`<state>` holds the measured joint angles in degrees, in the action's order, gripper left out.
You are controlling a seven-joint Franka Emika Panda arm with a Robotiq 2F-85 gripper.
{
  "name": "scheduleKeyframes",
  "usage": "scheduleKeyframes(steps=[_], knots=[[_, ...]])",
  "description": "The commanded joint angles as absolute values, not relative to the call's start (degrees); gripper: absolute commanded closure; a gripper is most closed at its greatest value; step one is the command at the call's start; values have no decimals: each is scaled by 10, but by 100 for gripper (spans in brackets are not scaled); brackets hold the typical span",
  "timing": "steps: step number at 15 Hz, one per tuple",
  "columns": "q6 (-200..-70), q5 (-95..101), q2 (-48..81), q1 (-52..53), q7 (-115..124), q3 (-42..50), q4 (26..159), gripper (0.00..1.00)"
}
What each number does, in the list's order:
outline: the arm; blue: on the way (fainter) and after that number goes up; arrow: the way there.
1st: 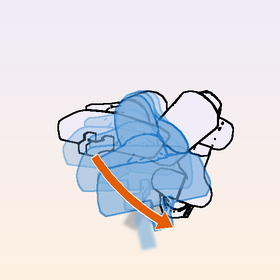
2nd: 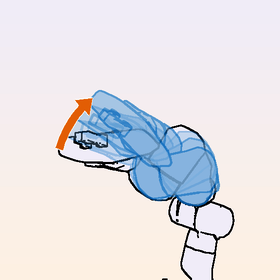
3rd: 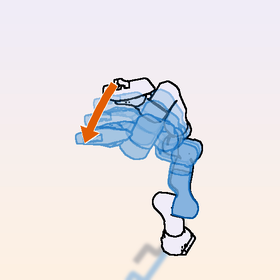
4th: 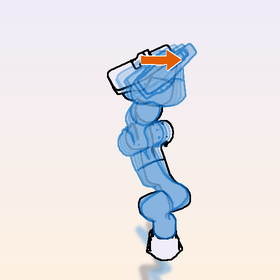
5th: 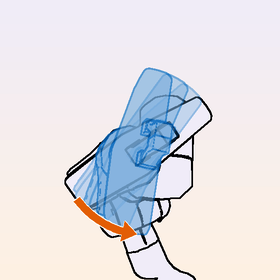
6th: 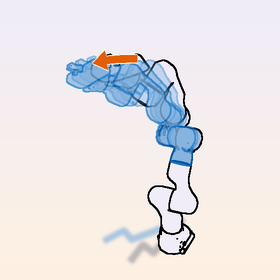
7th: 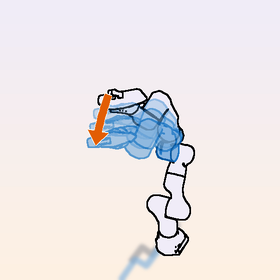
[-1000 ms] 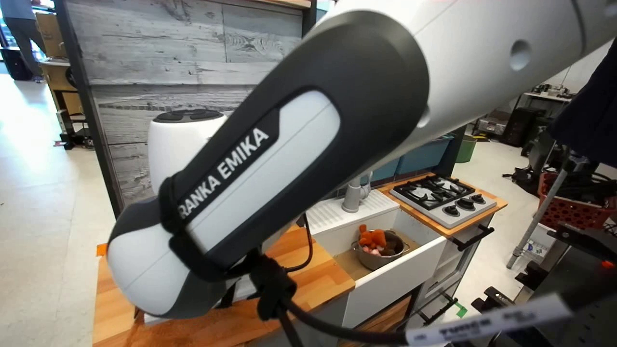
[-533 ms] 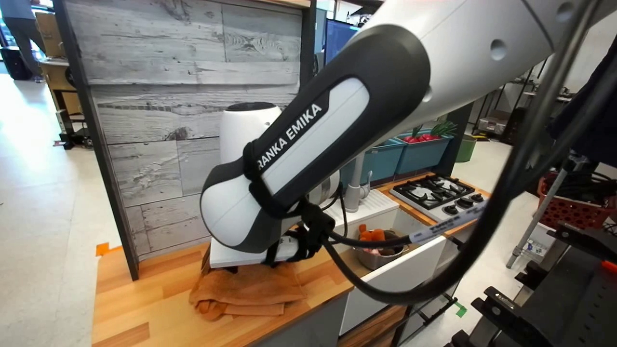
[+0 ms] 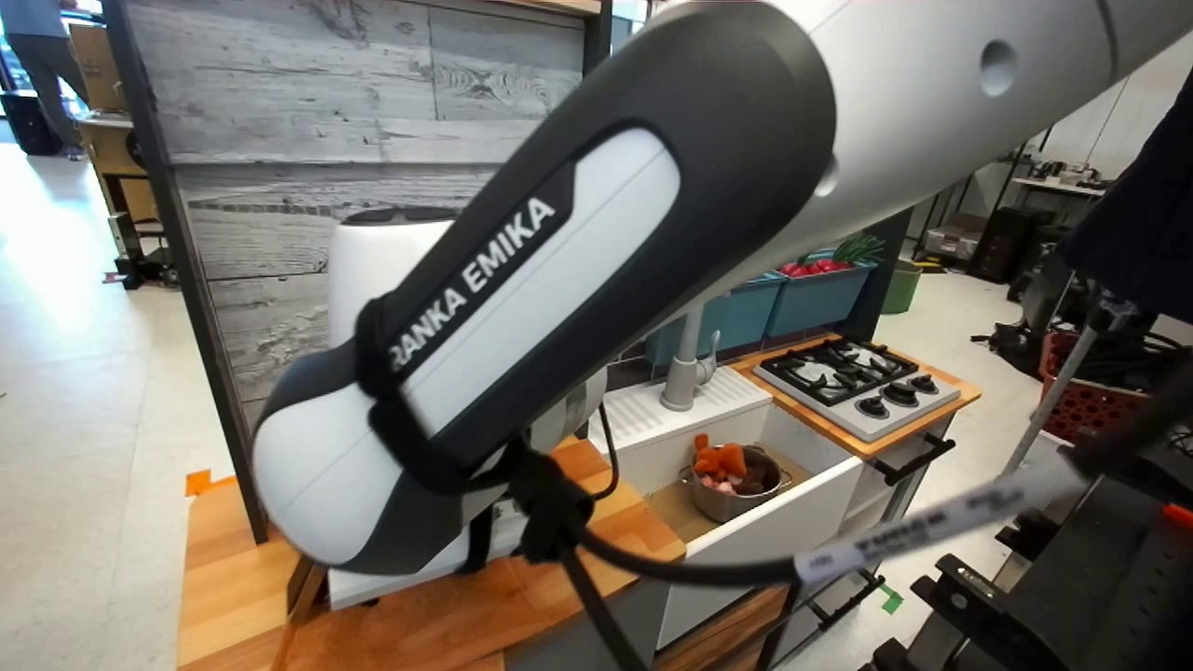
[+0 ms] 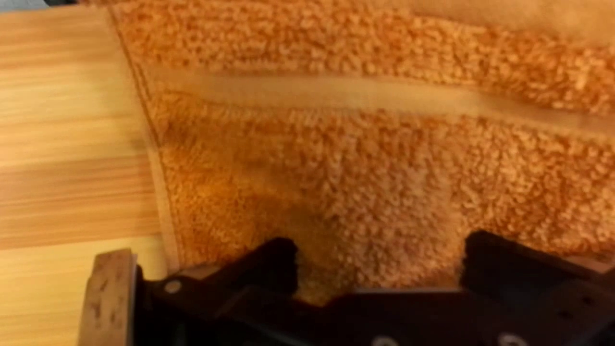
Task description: Put the toys inside the pot in the sink and then wipe the counter with the towel
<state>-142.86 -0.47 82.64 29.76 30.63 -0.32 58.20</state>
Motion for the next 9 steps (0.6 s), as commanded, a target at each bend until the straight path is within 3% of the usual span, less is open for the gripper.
scheduleKeyframes(steps=[1,5,9], knots=[[-1406,18,843,353,328,12,595,0],[-1367,45,813,405,388,82,607,0],[-1370,30,794,408,381,82,629,0]])
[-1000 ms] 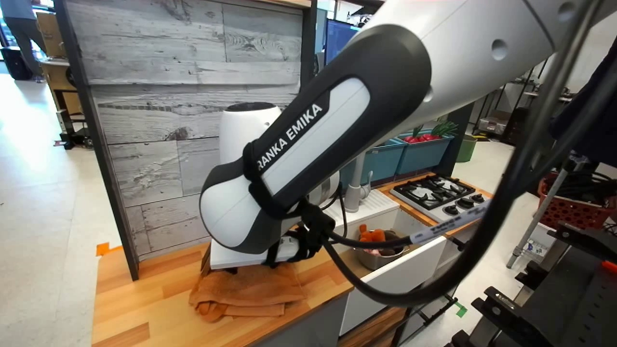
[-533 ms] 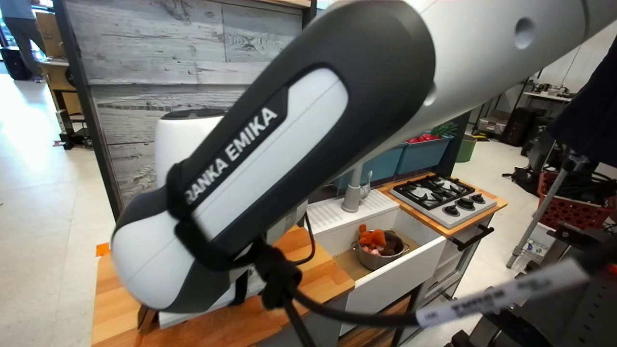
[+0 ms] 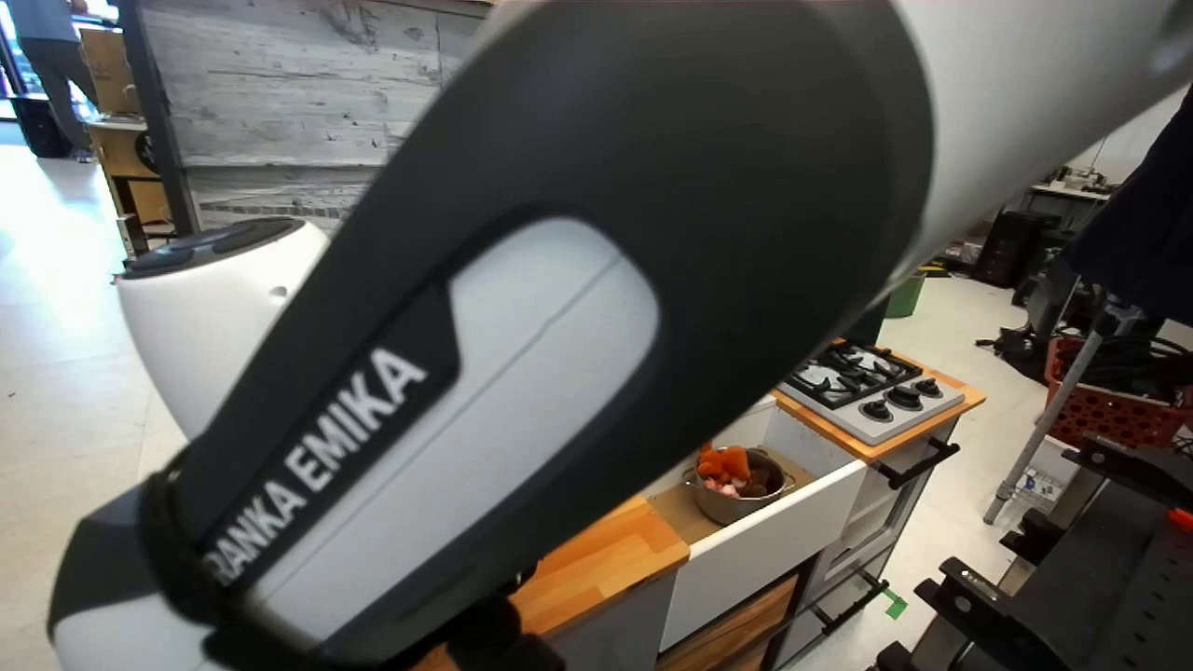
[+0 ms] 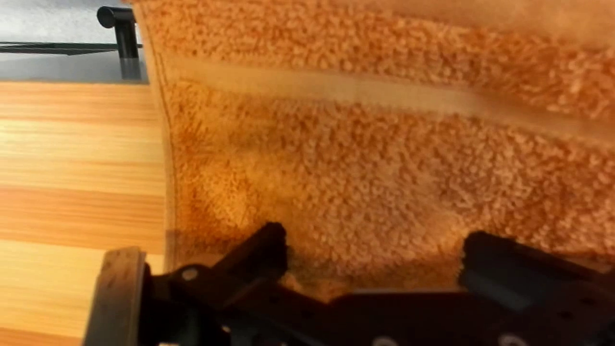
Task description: Put the toys inside the pot in the sink and then wipe the counter with the towel
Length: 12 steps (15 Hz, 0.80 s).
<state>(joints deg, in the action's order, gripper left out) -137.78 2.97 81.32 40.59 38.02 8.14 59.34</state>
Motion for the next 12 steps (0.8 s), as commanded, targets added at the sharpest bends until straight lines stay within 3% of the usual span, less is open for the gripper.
scheduleKeyframes(steps=[1,12], knots=[[-1378,24,786,403,371,71,638,0],[-1415,-1,616,371,304,-12,812,0]])
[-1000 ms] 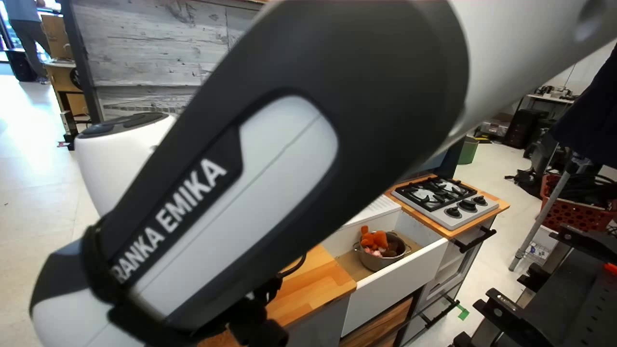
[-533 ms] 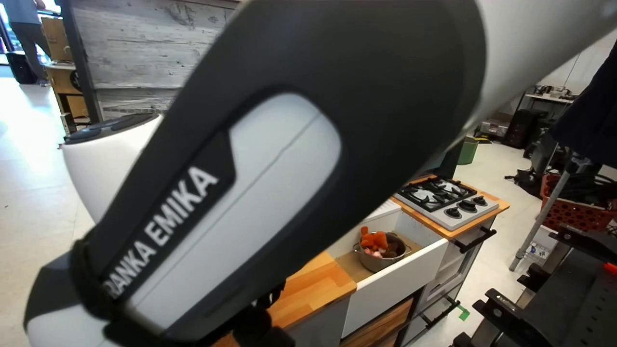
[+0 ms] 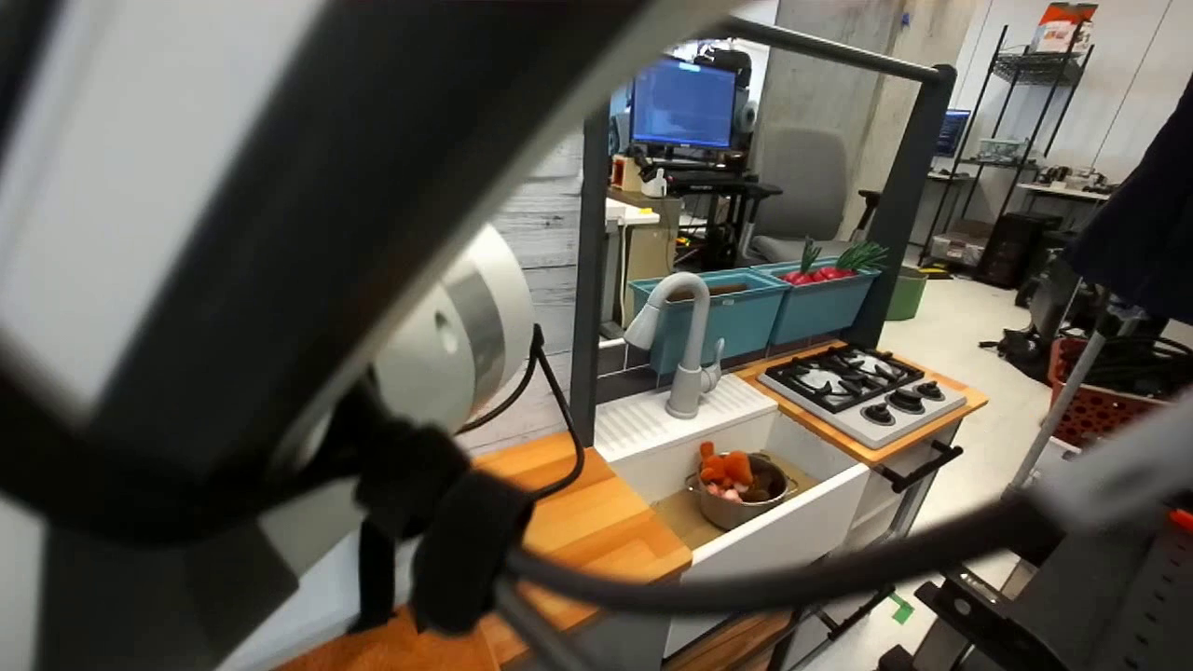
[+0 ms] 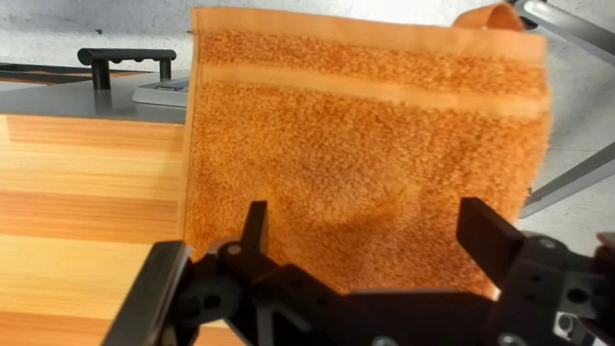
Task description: Put the toys inside the pot in the sink and then wipe the counter with the towel
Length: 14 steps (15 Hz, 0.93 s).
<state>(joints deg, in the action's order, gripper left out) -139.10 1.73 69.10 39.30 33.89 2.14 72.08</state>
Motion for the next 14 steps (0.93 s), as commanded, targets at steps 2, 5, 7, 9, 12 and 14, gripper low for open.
scheduleKeyframes(steps=[2,5,7,9,12,14], knots=[[-1404,-6,602,361,297,-25,825,0],[-1389,-11,627,349,296,-31,801,0],[-1389,-2,628,359,310,-22,795,0],[-1389,-2,640,353,309,-21,795,0],[-1483,7,673,360,302,-18,783,0],[-1522,3,684,362,296,-22,781,0]])
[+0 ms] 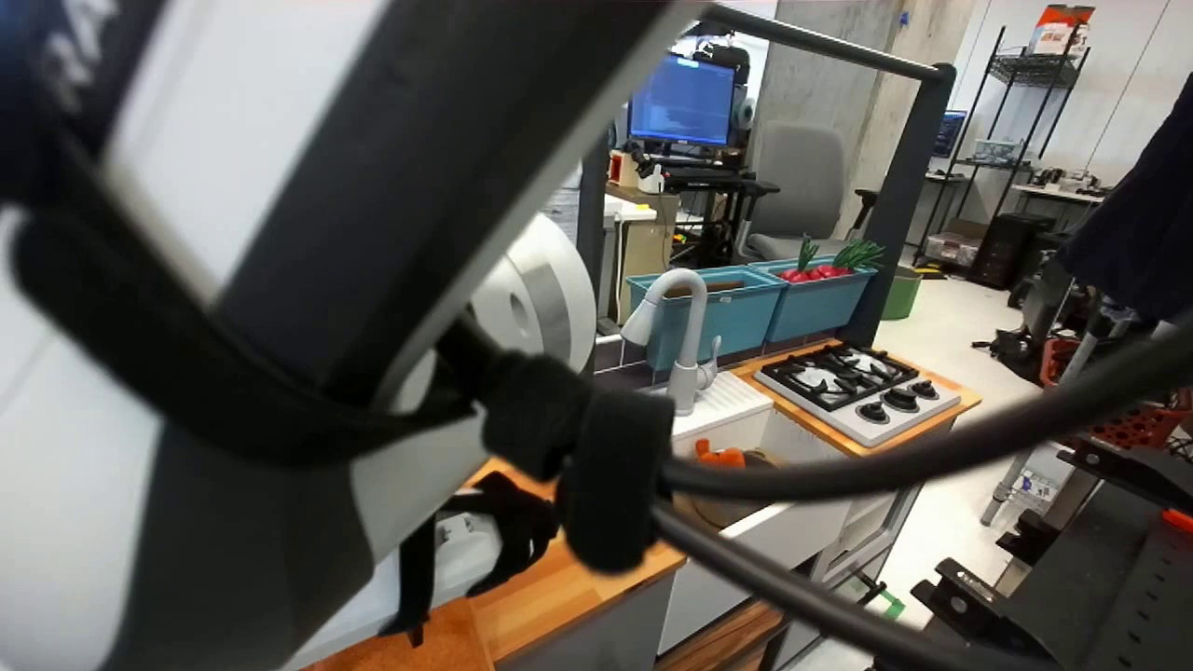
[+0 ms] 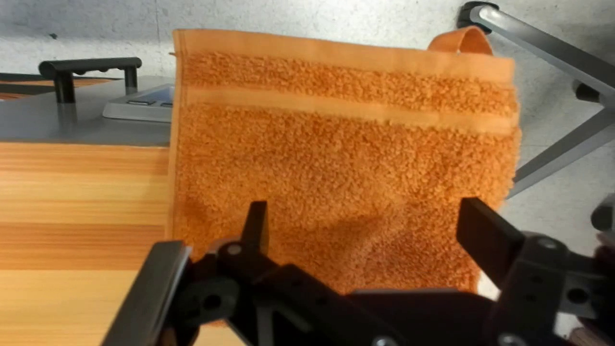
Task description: Put the toys inside the pot in the sink and then wipe the counter with the towel
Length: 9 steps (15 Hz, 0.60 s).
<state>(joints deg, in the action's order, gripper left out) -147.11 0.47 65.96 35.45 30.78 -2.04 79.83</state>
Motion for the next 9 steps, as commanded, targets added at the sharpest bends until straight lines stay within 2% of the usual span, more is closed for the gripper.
scheduleKeyframes(steps=[1,9], knots=[[-1537,-1,690,362,292,-25,780,0],[-1554,-7,706,369,301,-8,781,0]])
